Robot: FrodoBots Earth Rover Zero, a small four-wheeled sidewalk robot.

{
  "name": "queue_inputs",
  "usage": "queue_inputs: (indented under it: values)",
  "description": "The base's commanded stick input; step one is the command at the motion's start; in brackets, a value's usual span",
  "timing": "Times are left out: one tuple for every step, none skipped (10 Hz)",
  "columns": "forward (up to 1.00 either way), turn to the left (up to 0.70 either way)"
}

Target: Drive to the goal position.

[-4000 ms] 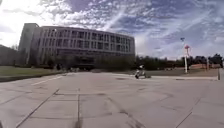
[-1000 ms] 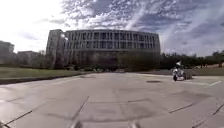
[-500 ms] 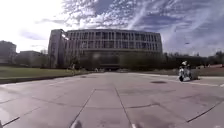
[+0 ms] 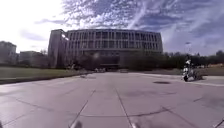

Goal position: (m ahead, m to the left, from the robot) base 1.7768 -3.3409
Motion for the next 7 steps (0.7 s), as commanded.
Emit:
queue_inputs:
  values:
    - [0.7,0.0]
    - [0.7,0.0]
    - [0.0,0.0]
    - [0.0,0.0]
    - [0.03,0.0]
    - [0.13,0.0]
    - [0.47,0.0]
